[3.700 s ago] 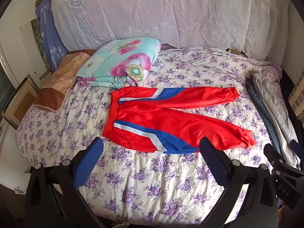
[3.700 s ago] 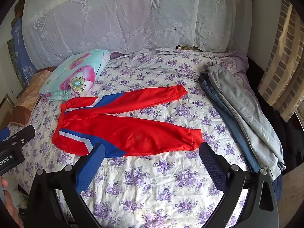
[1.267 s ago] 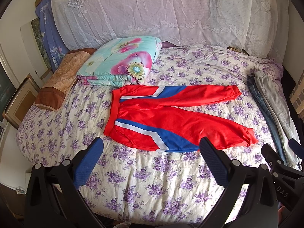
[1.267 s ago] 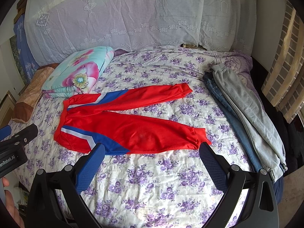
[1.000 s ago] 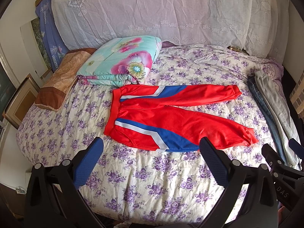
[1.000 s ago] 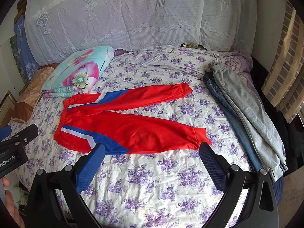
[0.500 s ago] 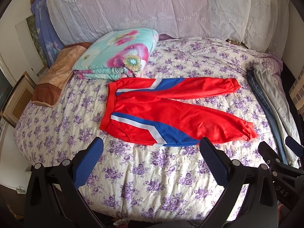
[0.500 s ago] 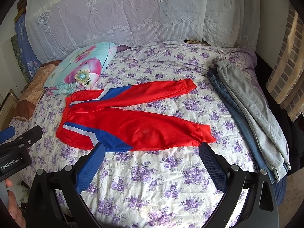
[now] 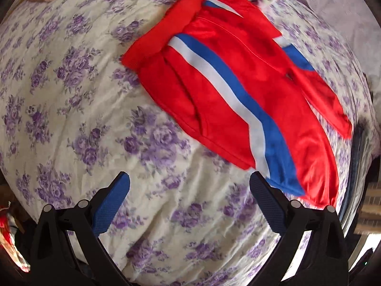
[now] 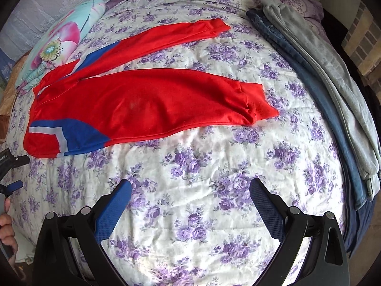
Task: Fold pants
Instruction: 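Grasp the waistband with the left tool while the right tool grasps a cuff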
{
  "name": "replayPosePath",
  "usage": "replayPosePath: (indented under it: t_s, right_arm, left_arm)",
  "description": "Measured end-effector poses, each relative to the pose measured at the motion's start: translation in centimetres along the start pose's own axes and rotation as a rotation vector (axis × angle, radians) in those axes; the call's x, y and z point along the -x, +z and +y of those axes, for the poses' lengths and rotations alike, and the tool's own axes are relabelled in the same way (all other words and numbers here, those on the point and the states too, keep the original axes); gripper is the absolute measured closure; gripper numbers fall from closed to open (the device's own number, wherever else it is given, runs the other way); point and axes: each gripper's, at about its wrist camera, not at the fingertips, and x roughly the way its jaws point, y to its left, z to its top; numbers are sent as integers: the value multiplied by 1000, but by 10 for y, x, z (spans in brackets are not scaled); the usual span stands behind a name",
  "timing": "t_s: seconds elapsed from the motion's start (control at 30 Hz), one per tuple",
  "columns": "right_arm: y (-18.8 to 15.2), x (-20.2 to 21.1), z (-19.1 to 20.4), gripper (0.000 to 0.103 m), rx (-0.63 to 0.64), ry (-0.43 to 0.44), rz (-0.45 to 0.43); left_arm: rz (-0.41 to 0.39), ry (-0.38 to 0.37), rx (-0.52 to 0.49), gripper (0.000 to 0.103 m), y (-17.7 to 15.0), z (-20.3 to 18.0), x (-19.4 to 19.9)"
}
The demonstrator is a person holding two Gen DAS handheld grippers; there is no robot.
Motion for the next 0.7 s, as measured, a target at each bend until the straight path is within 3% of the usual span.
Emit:
replayPosePath:
  t_s: [0.23,0.33,0.37,0.4,0.43,0.47,0.5,0.6,0.7]
  right_arm:
    - [11,-14,0,4,-4,-20,23]
    - [12,-19,-4,4,-19,-35,36]
    - [12,-19,-7,4,-25,-42,38]
    - [13,-19,-11,4,-33,-50,36]
    - [13,-18,-16,4,-43,-56,28]
    - [14,-16,-22,4,-57,-58,16]
    - [14,-14,-28,4,-73,-56,3]
    - [17,-14,-49,4,-135,-14,-23]
    - [19,-25,-69,4,-225,55,-12]
  left_arm:
    - [23,-32,85,6,54,14,-35]
    - [12,1,83,8,73,8,-48]
    - [-8,8,61,16,77,4,-46]
    - [-28,36,36,40,81,1,-42]
    - [-32,10,27,63,85,1,-37]
    - [-39,-44,32,83,87,5,-31]
    - [-41,-132,36,96,88,9,-26]
    - [-84,-160,29,96,79,14,-12]
    - [-104,-142,-3,96,66,15,-8]
